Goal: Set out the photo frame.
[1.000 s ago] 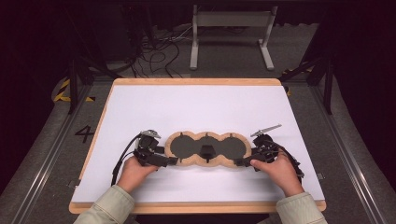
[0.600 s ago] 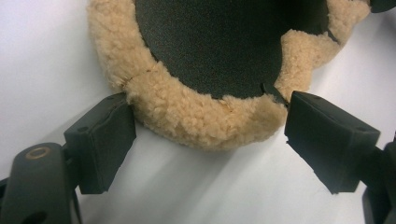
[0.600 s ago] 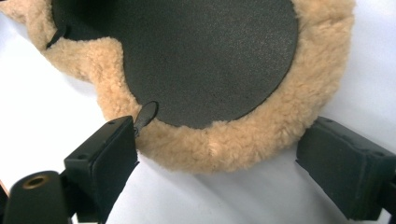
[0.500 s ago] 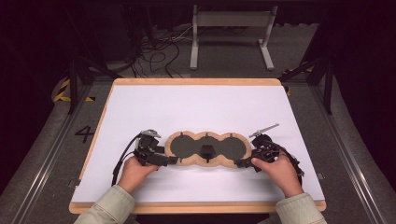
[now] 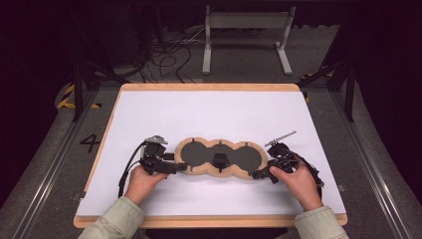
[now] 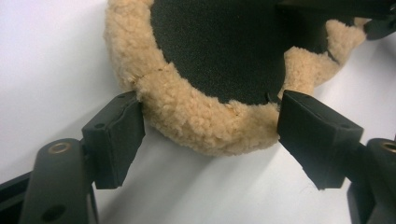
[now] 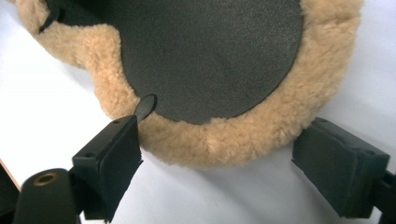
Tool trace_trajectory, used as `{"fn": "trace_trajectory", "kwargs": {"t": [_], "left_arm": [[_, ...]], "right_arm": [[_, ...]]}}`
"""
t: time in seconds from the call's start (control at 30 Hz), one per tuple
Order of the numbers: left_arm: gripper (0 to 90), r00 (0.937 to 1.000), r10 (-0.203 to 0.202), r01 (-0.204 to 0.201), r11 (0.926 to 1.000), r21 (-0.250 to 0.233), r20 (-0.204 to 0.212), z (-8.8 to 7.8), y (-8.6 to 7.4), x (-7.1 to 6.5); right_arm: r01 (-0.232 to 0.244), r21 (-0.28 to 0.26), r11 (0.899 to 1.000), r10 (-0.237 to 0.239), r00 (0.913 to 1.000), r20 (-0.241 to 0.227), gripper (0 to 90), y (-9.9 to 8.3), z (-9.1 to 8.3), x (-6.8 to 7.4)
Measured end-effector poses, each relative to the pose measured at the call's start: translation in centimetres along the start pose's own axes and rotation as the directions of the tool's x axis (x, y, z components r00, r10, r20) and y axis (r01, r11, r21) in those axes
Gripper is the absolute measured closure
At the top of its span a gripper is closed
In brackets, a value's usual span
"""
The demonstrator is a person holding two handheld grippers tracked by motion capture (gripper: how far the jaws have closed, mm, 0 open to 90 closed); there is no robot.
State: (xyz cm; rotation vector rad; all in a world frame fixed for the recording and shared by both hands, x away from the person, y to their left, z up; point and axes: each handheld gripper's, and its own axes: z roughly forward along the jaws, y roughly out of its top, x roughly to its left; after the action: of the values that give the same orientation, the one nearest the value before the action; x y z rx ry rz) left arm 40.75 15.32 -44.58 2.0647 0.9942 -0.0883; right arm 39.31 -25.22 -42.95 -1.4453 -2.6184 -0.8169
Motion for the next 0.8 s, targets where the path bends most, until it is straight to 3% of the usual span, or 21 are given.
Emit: {"fn": "trace_trajectory", "kwargs": {"t": [0.47, 0.57, 0.8], "left_arm": [[32.9, 0.9994, 0.019, -0.019, 0.9997, -0.013, -0.028, -0.4, -0.1, -0.2], [34.6, 0.9983, 0.027, -0.028, 0.9994, -0.021, -0.052, -0.4, -0.1, -0.3], [41.5, 0.9963, 0.032, -0.038, 0.9962, -0.078, -0.080, -1.1, -0.1, -0.5]], "right_arm": [[0.010, 0.000, 1.000, -0.010, 0.9993, -0.037, 15.7, 0.0, -0.2, -0.3], [0.006, -0.009, 1.000, -0.006, 0.9992, -0.038, 16.7, 0.0, -0.4, -0.4], [0.014, -0.046, 0.999, -0.014, 0.9999, 0.008, 24.9, 0.1, -0.9, 0.0]]}}
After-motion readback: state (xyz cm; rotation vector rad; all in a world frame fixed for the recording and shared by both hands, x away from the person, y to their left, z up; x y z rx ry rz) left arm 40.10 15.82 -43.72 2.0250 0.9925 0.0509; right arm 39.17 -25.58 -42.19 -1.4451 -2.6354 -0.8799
